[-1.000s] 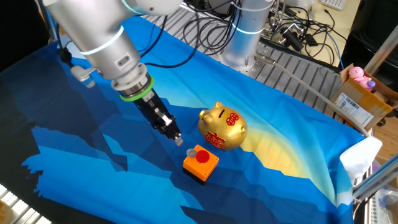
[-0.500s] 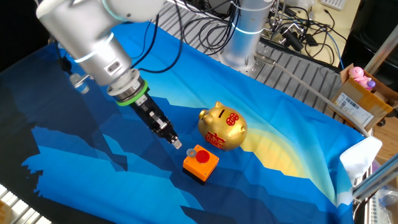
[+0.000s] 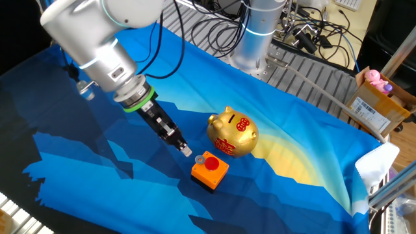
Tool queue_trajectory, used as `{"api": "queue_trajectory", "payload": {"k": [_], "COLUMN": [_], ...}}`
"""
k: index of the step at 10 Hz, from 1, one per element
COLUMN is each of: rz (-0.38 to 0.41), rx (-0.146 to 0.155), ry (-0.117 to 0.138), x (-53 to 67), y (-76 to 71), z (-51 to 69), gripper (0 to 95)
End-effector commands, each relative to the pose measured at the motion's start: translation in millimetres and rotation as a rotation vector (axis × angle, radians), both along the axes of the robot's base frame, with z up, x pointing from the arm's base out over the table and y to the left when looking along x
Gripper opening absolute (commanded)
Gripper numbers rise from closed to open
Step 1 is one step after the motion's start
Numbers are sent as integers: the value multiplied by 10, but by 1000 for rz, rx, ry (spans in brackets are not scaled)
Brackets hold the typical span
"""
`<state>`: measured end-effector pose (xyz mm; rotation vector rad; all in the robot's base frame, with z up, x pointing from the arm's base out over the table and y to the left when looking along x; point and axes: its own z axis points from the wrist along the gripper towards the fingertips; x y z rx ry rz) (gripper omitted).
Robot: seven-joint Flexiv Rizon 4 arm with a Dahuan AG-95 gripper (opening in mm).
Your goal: Drop coins into a piggy bank
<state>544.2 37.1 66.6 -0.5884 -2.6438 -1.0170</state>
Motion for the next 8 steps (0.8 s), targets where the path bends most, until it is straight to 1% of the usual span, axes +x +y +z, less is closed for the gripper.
{"api": "queue_trajectory", "payload": {"k": [1,2,3,5,6,7,8], "rz": [-48,-48,-48,-48,-48,-46,-43], "rx": [12,13,24,29,37,42,50], "ry": [35,34,37,33,32,31,25], "x": [-75,-88,-96,-105,-107,-108,-114], "y": [155,157,157,182,191,197,218], "z": [17,5,-21,-56,-59,-62,-69], "gripper": [380,380,380,380,380,190,190]}}
